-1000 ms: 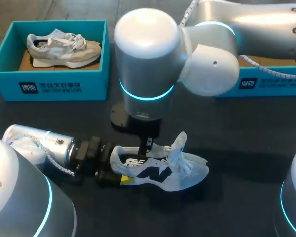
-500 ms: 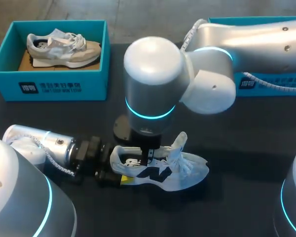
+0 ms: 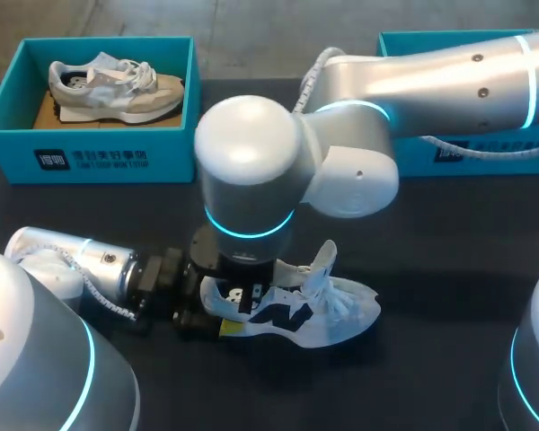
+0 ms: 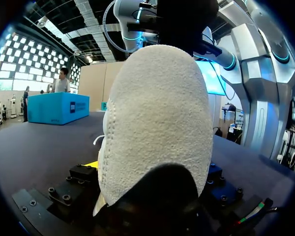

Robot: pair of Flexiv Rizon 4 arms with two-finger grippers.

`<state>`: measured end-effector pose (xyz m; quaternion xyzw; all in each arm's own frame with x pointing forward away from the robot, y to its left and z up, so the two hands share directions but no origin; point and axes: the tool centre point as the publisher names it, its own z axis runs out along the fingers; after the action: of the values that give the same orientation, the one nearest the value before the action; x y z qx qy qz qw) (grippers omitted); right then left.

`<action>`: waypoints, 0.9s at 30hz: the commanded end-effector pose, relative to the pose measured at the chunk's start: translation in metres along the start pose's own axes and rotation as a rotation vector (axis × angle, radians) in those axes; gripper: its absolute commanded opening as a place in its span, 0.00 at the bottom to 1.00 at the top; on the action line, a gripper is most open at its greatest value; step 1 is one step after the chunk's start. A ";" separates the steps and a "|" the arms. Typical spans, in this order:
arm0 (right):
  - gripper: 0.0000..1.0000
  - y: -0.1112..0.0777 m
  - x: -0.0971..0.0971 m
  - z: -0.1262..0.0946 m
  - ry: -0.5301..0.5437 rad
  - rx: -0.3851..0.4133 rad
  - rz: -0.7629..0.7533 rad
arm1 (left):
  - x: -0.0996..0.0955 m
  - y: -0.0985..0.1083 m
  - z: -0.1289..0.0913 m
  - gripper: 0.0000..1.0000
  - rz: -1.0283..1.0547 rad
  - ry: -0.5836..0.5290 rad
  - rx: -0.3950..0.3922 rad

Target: Take the shoe out of the shoebox, open the shoe tongue, remove and reinsert the insole, then place the shoe into the shoebox

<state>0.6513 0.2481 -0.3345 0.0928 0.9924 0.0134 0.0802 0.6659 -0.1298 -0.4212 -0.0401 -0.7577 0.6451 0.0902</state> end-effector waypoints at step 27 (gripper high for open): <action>0.00 -0.025 -0.022 0.034 -0.041 0.065 0.092 | 0.000 0.002 0.000 0.00 -0.001 -0.002 -0.001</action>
<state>0.6742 0.2338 -0.3696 0.1398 0.9851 -0.0293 0.0954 0.6658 -0.1298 -0.4211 -0.0401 -0.7576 0.6452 0.0903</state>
